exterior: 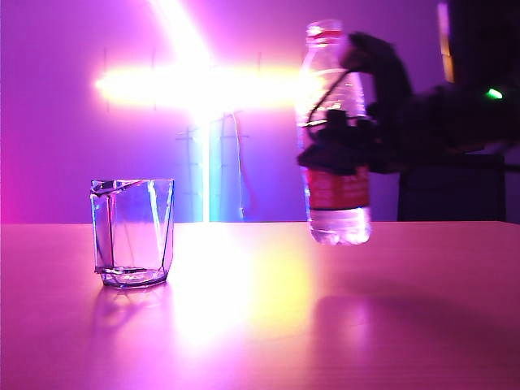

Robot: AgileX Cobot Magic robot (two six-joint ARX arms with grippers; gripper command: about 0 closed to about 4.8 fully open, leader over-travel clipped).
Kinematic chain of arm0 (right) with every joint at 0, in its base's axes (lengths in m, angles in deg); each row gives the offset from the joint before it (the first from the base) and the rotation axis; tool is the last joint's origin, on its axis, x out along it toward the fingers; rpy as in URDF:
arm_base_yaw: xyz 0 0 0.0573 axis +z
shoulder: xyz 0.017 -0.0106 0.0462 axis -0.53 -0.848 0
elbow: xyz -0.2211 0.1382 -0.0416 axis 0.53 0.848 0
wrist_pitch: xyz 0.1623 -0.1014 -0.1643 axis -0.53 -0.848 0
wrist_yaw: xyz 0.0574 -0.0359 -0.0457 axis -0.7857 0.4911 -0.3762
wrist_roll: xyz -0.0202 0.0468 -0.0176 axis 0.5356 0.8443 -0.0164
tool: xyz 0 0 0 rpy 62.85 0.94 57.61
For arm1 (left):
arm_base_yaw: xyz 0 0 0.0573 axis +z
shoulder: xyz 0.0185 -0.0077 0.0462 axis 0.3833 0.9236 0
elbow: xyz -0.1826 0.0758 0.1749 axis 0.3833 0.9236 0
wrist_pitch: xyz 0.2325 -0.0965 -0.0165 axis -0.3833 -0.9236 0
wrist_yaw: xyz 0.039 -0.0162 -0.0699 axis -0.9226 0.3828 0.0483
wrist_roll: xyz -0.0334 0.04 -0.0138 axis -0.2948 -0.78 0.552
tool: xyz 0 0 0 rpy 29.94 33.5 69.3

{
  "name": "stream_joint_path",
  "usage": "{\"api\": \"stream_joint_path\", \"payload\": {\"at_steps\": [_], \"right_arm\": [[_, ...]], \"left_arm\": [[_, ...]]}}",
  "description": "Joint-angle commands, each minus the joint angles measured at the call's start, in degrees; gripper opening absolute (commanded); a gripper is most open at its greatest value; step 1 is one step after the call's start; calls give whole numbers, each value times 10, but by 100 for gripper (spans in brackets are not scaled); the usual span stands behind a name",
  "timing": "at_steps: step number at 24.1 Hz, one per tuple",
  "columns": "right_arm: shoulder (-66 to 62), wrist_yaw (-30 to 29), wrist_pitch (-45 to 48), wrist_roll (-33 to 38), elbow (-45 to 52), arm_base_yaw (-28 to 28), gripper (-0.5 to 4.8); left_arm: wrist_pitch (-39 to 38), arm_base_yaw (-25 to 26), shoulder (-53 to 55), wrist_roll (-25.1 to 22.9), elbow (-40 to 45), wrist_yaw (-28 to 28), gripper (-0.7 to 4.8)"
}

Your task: Pick up the mineral water bottle on the table and pour water into the mug until it's half full.

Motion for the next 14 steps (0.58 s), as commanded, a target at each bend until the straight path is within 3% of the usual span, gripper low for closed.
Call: {"api": "stream_joint_path", "payload": {"at_steps": [1, 5, 7, 14], "right_arm": [[6, -8, -96, -84, -61, 19, 228], [1, 19, -207, -179, -131, 49, 228], [-19, 70, -273, -264, -189, 76, 228], [-76, 198, -292, -407, -262, 121, 228]], "left_arm": [[7, 7, 1, 2, -2, 3, -2], [7, 27, 1, 2, -2, 3, -2], [7, 45, 1, 2, -2, 3, -2], [7, 46, 1, 2, -2, 3, -2]]}}
